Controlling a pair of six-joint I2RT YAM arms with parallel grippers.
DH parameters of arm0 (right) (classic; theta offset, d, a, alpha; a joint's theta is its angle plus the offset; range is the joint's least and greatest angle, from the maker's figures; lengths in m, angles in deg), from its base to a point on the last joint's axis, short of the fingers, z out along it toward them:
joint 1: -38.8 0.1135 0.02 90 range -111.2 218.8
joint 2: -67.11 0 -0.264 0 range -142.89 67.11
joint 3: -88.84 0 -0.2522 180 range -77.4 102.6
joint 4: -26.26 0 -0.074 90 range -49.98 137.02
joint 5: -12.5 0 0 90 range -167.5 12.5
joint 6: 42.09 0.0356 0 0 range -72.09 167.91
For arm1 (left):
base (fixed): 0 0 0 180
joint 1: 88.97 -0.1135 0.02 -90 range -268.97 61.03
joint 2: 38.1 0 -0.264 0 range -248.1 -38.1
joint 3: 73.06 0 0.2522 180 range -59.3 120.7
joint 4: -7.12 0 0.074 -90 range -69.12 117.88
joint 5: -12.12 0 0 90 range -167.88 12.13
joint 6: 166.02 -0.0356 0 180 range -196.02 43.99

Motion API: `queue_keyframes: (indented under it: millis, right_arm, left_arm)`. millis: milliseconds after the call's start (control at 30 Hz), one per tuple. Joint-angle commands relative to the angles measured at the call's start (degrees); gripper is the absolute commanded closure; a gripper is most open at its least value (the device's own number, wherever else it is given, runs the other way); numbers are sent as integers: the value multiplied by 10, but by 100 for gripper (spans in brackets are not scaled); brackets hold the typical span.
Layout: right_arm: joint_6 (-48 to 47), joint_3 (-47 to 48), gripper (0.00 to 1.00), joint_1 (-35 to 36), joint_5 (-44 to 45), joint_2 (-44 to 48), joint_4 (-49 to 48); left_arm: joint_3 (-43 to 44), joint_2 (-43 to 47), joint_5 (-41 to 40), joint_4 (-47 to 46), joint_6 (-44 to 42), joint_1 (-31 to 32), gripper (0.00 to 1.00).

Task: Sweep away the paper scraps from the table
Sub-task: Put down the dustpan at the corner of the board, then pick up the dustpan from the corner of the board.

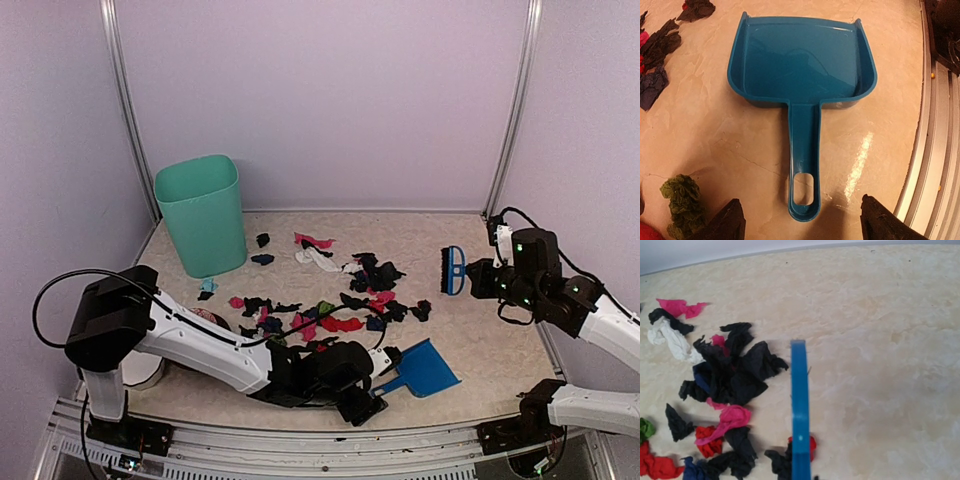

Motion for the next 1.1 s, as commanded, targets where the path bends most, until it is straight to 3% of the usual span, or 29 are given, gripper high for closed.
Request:
queue_keyframes:
  millis: [0, 167, 567, 867, 1067]
  right_arm:
    - [7, -3, 100, -6, -12, 15, -8]
    - [8, -1, 100, -6, -14, 20, 2]
    - [4, 0, 100, -6, -17, 20, 3]
    - [1, -5, 100, -6, -19, 20, -2]
    - [2, -12, 100, -6, -19, 19, -6]
  left_arm:
    - [-21, -12, 6, -126, 3, -3, 24]
    - [-32, -30, 11, -176, -1, -7, 29]
    - [-4, -82, 12, -183, -14, -12, 38]
    - [13, -102, 3, -176, -16, -16, 52]
    - [9, -99, -5, -176, -17, -16, 69]
